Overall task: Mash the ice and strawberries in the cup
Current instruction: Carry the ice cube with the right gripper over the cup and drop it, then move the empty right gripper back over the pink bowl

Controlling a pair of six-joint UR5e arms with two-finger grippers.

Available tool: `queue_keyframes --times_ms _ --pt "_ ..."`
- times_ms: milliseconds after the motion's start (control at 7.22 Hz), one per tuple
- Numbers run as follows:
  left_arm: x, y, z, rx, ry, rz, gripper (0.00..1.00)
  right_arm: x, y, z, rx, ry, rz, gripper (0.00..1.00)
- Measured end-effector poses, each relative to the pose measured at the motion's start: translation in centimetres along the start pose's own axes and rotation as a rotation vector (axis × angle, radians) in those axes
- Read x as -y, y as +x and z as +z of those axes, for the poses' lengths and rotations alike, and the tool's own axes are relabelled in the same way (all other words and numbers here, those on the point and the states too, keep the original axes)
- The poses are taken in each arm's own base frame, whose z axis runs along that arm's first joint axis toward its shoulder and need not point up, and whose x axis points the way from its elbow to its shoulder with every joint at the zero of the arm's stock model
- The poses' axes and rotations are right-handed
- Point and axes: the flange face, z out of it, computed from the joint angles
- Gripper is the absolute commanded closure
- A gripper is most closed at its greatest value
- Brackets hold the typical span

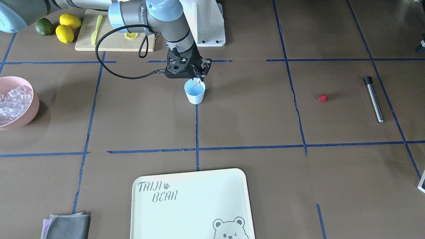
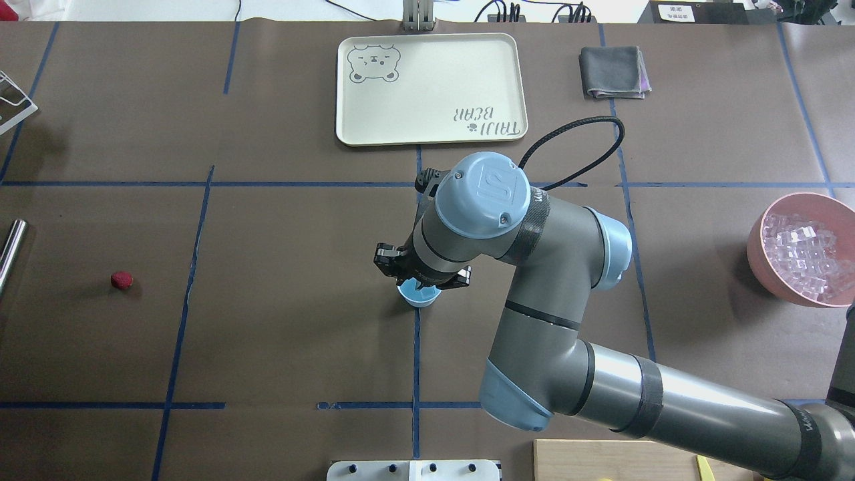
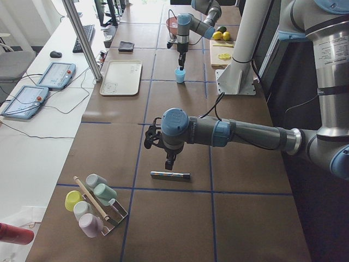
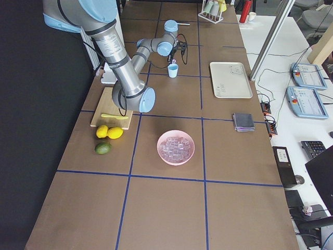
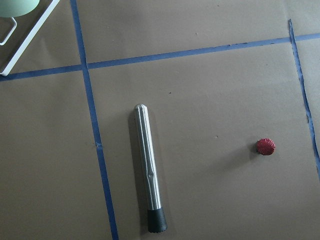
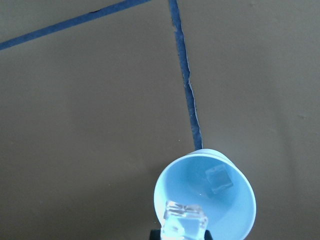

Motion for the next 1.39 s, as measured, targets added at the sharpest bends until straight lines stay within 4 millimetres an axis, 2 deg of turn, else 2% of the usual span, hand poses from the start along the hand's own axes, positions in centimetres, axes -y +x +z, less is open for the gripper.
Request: queue_keyframes --times_ms 139,277,831,970,1108,1247,1385 --pt "0.0 0.0 0.0 0.000 0.000 0.000 0.00 0.0 0.0 0.3 0.000 0.000 0.000 0.26" --pt "0.0 0.0 0.0 0.000 0.000 0.000 0.00 0.1 0.1 0.4 -0.002 0.000 0.001 0.03" --pt "-0.5 -0.1 0.1 -0.001 -0.004 -0.005 0.00 0.3 1.0 0.1 -0.006 0.003 0.007 0.00" --pt "-0.5 -0.1 0.1 -0.001 -0.004 -0.005 0.00 0.8 2.8 -1.0 -0.001 0.001 0.006 0.00" --pt "-0.6 -0.2 0.1 -0.001 -0.004 -0.006 0.00 1.8 5.9 -2.9 0.004 -0.003 -0.010 0.00" --pt "-0.6 -0.2 0.2 -0.001 -0.005 -0.007 0.00 3.6 10.0 -5.4 0.003 -0.013 -0.043 0.00" --pt "-0.6 -0.2 0.2 -0.001 -0.006 -0.008 0.00 5.7 15.0 -7.9 -0.010 -0.020 -0.080 0.00"
